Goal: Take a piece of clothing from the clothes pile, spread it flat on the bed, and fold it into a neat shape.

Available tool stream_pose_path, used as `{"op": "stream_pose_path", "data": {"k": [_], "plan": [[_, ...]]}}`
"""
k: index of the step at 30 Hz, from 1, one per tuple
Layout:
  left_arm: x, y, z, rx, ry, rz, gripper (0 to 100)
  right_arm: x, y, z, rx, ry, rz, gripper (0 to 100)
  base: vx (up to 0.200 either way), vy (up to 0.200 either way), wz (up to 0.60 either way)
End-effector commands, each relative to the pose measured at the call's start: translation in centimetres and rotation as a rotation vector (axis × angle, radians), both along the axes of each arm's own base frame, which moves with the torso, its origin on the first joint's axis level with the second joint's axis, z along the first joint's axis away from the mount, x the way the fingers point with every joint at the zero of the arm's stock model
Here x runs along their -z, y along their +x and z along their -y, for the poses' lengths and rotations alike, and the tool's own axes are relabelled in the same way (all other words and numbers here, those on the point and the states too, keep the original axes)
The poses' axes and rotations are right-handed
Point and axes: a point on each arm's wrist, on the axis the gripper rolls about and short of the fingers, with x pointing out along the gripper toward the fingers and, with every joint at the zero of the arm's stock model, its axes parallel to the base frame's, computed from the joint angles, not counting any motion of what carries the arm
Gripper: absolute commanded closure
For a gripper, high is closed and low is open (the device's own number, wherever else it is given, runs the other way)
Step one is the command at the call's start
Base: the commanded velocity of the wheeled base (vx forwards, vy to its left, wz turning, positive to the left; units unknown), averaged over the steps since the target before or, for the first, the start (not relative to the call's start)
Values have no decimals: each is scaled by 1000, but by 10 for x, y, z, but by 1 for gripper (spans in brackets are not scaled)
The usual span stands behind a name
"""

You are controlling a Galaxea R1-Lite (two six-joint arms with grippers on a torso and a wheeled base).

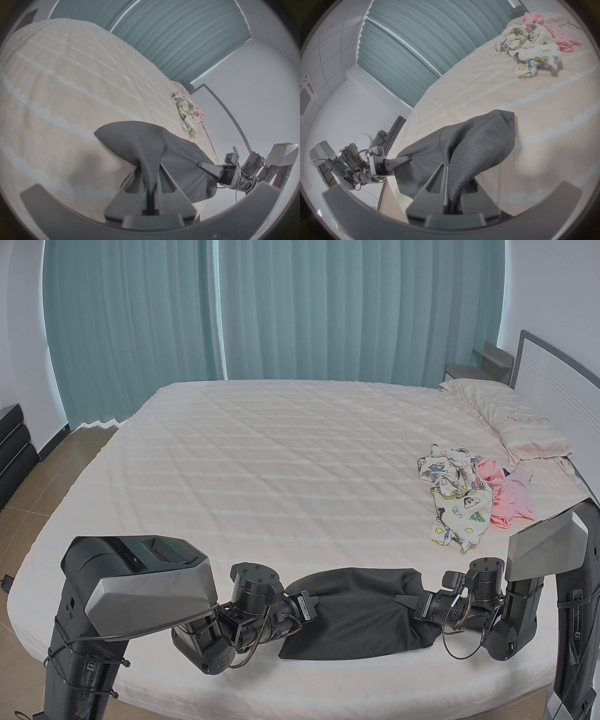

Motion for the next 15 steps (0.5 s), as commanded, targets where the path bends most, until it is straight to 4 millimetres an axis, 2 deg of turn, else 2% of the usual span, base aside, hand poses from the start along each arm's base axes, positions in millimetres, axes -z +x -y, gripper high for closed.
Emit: {"op": "stream_pose_path", "data": {"k": [1,15], "plan": [[-1,0,0,0,-2,-1,100,-2,0,3,9,3,12,100,0,-200,0],[-1,-2,1,4,0,-4,100,-5,-6,5,9,-2,1,100,0,-200,0]]}}
